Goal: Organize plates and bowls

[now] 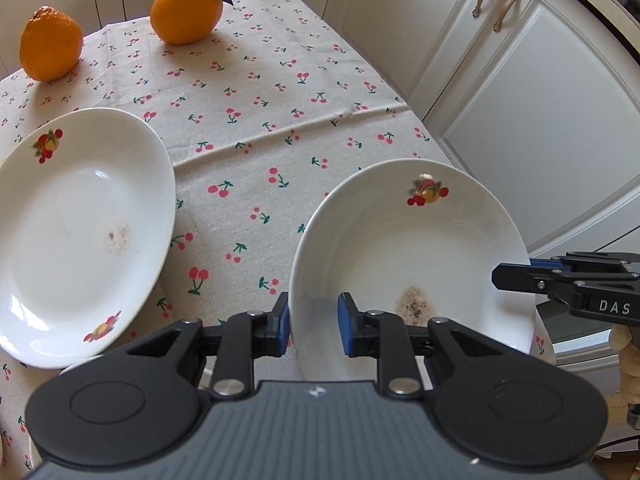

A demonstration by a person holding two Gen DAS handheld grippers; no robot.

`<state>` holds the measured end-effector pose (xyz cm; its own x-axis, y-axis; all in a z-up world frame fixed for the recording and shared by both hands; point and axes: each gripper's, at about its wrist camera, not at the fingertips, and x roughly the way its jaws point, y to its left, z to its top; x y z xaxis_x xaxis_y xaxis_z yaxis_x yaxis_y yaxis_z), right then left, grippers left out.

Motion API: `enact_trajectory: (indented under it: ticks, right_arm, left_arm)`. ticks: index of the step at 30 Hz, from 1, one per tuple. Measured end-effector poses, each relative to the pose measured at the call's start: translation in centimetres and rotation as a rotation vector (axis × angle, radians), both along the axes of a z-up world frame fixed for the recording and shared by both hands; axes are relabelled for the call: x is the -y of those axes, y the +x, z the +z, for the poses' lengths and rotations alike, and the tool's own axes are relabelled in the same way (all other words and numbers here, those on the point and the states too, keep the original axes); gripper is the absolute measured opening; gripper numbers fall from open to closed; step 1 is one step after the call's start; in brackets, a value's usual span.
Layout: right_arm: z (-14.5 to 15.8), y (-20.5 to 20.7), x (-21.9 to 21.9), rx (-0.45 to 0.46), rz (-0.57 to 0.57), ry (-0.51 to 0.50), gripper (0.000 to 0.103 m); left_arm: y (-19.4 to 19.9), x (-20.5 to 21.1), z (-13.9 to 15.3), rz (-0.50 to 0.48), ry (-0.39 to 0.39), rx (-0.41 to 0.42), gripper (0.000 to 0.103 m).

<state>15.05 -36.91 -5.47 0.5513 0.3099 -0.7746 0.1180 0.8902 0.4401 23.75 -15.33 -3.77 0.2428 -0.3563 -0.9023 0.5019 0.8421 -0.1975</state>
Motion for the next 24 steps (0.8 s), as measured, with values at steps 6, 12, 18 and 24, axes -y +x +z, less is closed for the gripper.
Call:
enact_trajectory:
  ticks: [6,12,18,24]
  right_arm:
    - [0.4,1.6,0.6,0.019,-0.004,-0.01,0.026]
    - [0.4,3.4,1.2,0.025,-0.006,-0.02,0.026]
    - [0.1,4.9,1.6,0.028,-0.011,-0.021,0.026]
    - [0.0,6.3,1.8,0.036,-0.013,-0.03,0.026]
  left_arm:
    - [1.3,0.5,-0.1,0.018,-0.001,-0.004,0.022]
    - [3.0,1.1,-0.2,0.045,-0.008,-0.012,0.022]
    - [4.2,1.4,-0.3,0.065,-0.015,-0.014,0.023]
    - [5.4,1.6,-0.6,0.087,-0.023,-0.014,0.023]
